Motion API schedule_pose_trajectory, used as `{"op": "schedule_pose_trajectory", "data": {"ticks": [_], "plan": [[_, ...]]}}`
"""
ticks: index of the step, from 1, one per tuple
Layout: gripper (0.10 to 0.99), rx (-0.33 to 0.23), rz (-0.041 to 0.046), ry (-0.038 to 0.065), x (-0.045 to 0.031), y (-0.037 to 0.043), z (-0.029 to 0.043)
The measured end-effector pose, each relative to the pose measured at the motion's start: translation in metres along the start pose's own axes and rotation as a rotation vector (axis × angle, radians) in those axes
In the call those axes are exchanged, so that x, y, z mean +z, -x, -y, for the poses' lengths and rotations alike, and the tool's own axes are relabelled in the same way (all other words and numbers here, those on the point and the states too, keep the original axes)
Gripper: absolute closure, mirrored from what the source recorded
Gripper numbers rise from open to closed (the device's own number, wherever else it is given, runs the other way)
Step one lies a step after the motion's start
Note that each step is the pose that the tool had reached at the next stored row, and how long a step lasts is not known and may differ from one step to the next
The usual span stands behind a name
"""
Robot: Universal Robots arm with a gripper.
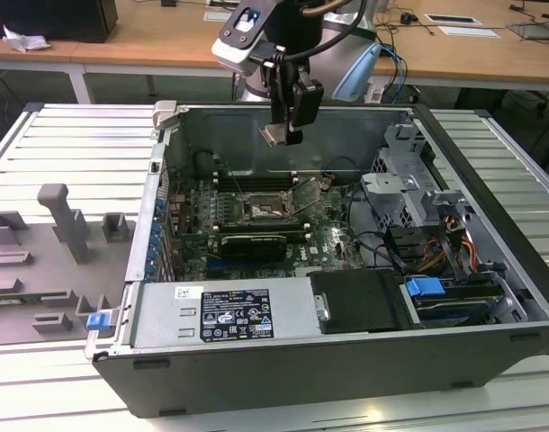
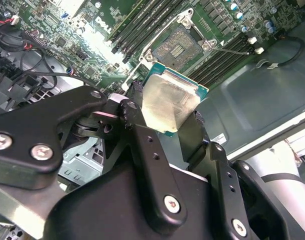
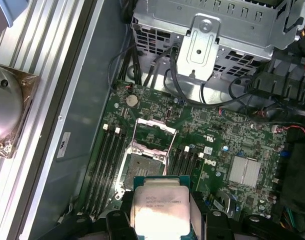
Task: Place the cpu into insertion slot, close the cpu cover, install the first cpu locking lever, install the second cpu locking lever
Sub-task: 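Place the cpu into insertion slot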
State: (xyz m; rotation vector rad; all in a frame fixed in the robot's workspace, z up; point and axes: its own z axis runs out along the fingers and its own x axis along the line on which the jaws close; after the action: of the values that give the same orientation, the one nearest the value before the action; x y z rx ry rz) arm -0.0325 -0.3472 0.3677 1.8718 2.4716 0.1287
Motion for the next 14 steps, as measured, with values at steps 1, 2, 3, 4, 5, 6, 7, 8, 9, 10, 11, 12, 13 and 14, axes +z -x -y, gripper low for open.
{"op": "schedule_pose_trajectory", "data": {"ticks": [1, 2, 3, 4, 5, 6, 7, 8, 9, 10, 11, 12, 13, 14], "plan": [[0.561, 0.000, 0.0000, 0.000, 0.0001, 0.0000, 0.0000], [0.561, 0.001, 0.0001, 0.000, 0.0002, 0.0000, 0.0000], [0.561, 0.001, 0.0002, 0.000, 0.0004, 0.0000, 0.0000], [0.561, 0.002, 0.0002, 0.000, 0.0006, 0.0000, 0.0001], [0.561, 0.002, 0.0002, 0.000, 0.0008, 0.0000, 0.0001], [0.561, 0.003, 0.0003, 0.000, 0.0009, 0.0000, 0.0001], [0.561, 0.003, 0.0003, 0.000, 0.0011, 0.0000, 0.0001], [0.561, 0.004, 0.0005, 0.000, 0.0013, 0.0000, 0.0001], [0.561, 0.005, 0.0005, 0.000, 0.0016, 0.0000, 0.0001], [0.561, 0.005, 0.0006, 0.000, 0.0018, 0.0001, 0.0002], [0.561, 0.005, 0.0005, 0.000, 0.0019, 0.0001, 0.0002], [0.561, 0.006, 0.0006, 0.000, 0.0022, 0.0000, 0.0002], [0.561, 0.007, 0.0006, 0.000, 0.0024, 0.0001, 0.0002], [0.561, 0.007, 0.0007, 0.000, 0.0025, 0.0001, 0.0002]]}}
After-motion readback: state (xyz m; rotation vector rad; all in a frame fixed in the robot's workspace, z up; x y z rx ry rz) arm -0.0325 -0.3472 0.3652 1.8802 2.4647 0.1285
